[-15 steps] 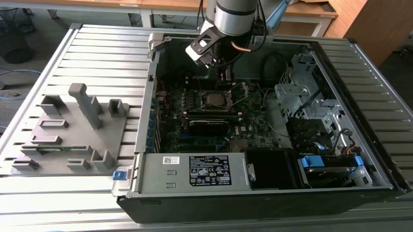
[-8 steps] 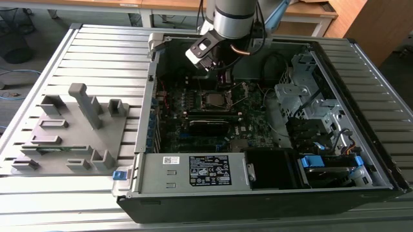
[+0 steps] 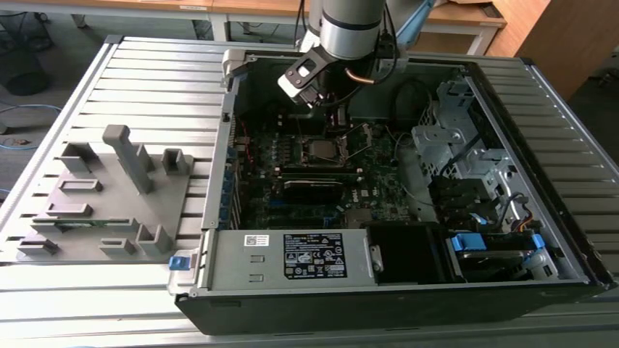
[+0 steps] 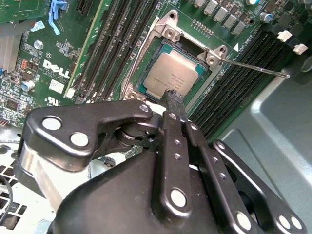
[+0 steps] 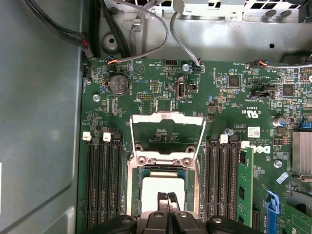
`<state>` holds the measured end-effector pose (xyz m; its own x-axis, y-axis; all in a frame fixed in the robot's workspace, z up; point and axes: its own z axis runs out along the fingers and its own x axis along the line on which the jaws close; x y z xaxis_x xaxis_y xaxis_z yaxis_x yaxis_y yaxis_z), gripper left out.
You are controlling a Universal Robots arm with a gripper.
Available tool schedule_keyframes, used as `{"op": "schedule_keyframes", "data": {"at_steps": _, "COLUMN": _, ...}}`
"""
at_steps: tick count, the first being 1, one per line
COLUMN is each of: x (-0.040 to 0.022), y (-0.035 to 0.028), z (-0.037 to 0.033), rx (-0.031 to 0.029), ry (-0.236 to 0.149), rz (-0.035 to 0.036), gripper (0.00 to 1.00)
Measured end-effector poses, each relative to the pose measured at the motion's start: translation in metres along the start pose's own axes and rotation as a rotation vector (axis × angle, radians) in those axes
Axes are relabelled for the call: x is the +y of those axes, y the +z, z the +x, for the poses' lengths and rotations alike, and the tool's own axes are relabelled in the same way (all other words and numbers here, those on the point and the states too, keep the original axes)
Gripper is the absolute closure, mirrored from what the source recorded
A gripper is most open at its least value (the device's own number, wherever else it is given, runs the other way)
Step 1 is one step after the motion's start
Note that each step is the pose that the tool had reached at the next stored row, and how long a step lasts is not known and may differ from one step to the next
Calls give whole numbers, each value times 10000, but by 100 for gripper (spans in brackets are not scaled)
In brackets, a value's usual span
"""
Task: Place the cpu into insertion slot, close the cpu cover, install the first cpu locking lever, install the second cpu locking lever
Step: 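Close the cpu cover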
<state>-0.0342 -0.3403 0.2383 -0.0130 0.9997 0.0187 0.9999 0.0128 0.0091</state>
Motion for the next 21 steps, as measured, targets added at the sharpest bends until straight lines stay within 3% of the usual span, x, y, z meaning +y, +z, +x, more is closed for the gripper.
{"op": "schedule_keyframes", "data": {"at_steps": 21, "x": 1, "y": -45, "z": 1, "rx": 2, "ry": 0, "rz": -1, "gripper": 89}}
